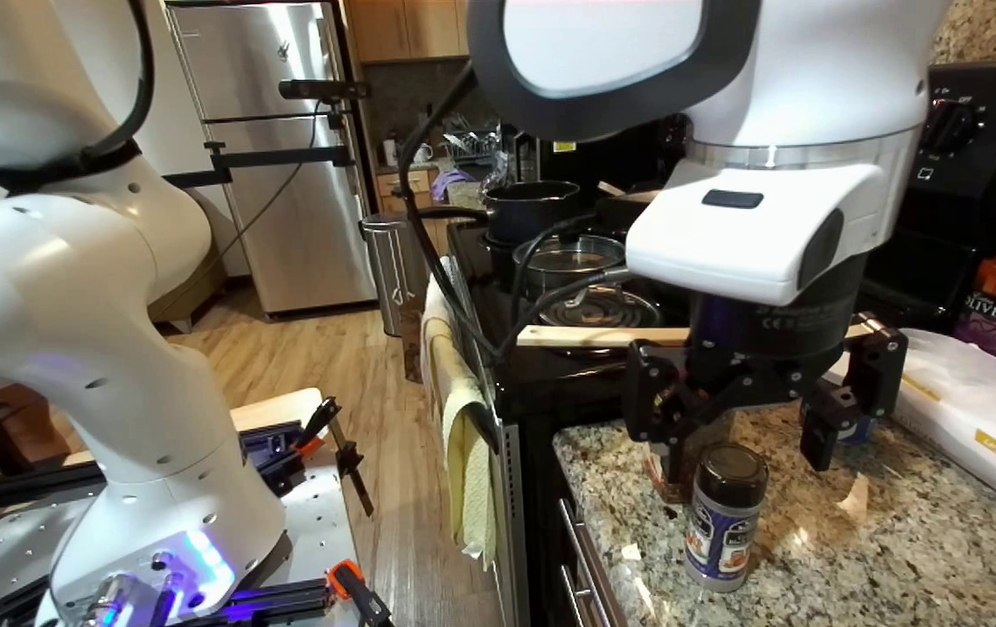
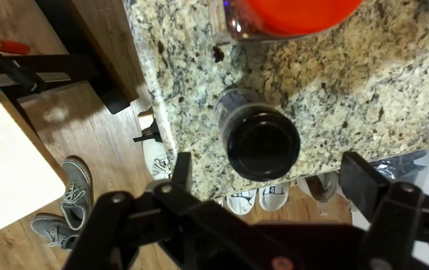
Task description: Remove the seasoning shaker from the far right of the countertop and put it on the left side of the stove
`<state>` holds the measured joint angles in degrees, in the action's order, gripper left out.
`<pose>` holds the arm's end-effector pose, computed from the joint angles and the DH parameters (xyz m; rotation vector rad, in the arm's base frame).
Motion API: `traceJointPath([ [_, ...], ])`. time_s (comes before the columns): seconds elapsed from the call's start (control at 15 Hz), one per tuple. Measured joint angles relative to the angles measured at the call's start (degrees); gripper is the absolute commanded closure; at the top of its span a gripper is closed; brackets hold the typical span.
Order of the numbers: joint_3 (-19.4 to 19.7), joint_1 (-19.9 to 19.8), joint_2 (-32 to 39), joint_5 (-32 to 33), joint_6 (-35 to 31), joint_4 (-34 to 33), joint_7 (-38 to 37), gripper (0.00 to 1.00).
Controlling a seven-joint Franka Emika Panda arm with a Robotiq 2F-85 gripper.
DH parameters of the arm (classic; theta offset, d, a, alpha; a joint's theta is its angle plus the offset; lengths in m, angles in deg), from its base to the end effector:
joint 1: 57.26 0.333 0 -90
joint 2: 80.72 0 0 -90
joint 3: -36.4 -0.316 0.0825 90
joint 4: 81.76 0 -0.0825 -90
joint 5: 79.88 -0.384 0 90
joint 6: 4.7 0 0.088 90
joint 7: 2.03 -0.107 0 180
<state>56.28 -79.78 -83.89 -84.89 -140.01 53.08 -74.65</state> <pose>0.3708 -0.3374 0.3566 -1.5579 2.6177 -0.0551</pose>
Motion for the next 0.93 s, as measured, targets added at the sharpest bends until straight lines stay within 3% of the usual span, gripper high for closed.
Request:
traceJointPath([
  [0.27,0.0,0.2,1.1,0.0,-0.2,0.0,-0.2,0.01],
  [0.33,0.1,0.2,1.3,-0.1,-0.2,0.0,-0.2,0.26],
  [0.47,0.1,0.2,1.5,-0.1,-0.2,0.0,-0.2,0.27],
  [0.93,0.3,0.2,1.7,-1.7,-0.3,0.2,-0.2,0.74],
])
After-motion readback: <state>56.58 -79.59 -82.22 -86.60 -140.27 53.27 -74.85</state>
